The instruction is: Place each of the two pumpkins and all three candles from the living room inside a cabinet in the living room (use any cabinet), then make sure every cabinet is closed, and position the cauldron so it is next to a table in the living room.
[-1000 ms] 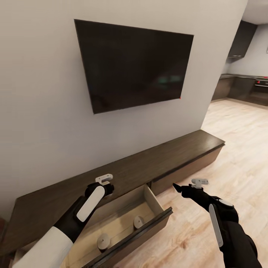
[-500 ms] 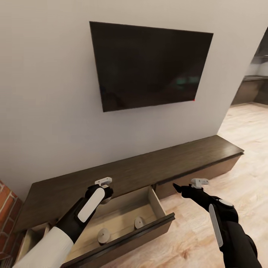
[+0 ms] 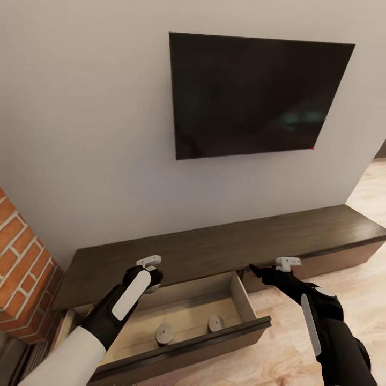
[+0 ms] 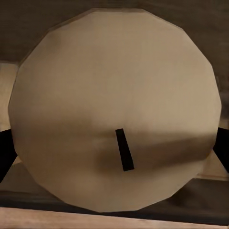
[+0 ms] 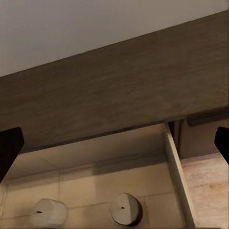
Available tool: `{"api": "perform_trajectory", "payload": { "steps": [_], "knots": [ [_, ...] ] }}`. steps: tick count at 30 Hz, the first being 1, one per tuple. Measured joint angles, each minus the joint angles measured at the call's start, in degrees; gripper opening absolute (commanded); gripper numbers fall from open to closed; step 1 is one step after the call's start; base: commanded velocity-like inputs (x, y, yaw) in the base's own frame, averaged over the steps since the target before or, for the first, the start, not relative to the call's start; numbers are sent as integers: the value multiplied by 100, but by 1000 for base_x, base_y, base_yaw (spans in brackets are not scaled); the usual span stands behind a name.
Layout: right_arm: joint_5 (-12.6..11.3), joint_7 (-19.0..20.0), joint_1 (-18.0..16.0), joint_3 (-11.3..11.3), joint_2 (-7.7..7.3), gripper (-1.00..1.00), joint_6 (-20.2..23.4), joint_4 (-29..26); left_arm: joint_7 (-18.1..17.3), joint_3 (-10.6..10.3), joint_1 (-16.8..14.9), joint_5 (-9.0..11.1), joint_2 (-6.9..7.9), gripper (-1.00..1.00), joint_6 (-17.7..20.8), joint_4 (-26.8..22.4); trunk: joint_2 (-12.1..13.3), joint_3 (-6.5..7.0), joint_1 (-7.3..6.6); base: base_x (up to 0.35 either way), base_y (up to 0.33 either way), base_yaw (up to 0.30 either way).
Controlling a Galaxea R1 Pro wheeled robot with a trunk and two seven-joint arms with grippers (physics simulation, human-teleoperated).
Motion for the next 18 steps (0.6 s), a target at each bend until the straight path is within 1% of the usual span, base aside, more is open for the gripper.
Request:
{"api": "perform_trajectory", "payload": {
  "steps": [14,18],
  "knots": [
    [-30,0,0,-8,-24,100,6,-74,0,6,0,6,-4,-100,0,-1,0,0,0,0,0,285],
    [-42,0,0,-8,-7,100,8,-116,0,6,0,6,-4,-100,-1,-1,0,0,0,0,0,285]
  ]
}}
